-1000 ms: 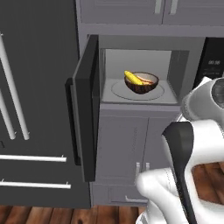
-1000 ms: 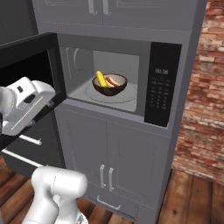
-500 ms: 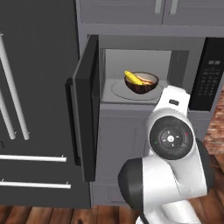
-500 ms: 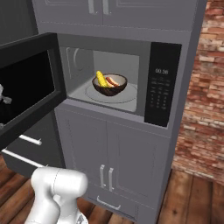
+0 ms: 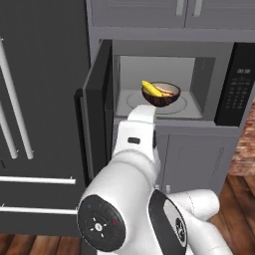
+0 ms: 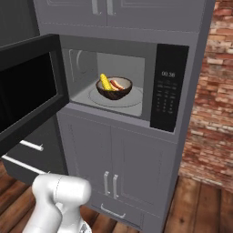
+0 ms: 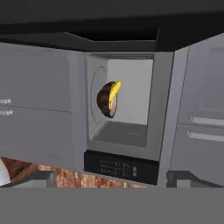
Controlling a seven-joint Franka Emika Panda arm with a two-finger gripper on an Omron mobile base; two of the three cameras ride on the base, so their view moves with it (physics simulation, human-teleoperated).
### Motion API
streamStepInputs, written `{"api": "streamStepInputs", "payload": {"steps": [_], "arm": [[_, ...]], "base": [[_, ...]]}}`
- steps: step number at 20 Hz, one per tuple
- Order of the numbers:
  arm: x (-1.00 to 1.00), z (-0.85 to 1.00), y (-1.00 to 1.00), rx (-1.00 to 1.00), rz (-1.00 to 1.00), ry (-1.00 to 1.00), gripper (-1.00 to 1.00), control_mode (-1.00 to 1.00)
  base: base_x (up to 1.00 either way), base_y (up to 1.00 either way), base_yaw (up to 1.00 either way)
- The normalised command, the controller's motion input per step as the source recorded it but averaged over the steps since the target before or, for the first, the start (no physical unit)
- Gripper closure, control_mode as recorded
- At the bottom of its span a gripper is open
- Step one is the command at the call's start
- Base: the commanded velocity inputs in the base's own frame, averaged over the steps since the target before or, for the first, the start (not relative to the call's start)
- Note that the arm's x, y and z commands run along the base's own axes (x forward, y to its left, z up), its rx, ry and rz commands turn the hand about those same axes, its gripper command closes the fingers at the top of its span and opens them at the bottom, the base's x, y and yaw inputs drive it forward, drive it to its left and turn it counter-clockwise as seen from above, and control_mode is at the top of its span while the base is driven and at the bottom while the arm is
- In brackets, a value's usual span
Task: Place the bowl containing the hot dog and corn in the microwave. Close the microwave door and press the start button to microwave the meal.
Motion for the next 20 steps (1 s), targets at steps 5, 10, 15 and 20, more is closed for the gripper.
{"api": "streamStepInputs", "payload": {"steps": [5, 10, 15, 20], "arm": [[-0.07, 0.0, 1.0, -0.33, 0.0, -0.06, -1.0, -1.0], [0.02, -0.1, 0.96, -0.27, 0.0, 0.0, -1.0, -1.0], [0.27, -0.07, 0.59, -0.12, -0.01, 0.0, -1.0, -1.0], [0.53, -0.13, 0.15, 0.0, -0.03, 0.0, -1.0, -1.0]], "base": [[0.0, 0.0, 0.0], [0.0, 0.0, 0.0], [0.0, 0.0, 0.0], [0.0, 0.0, 0.0]]}}
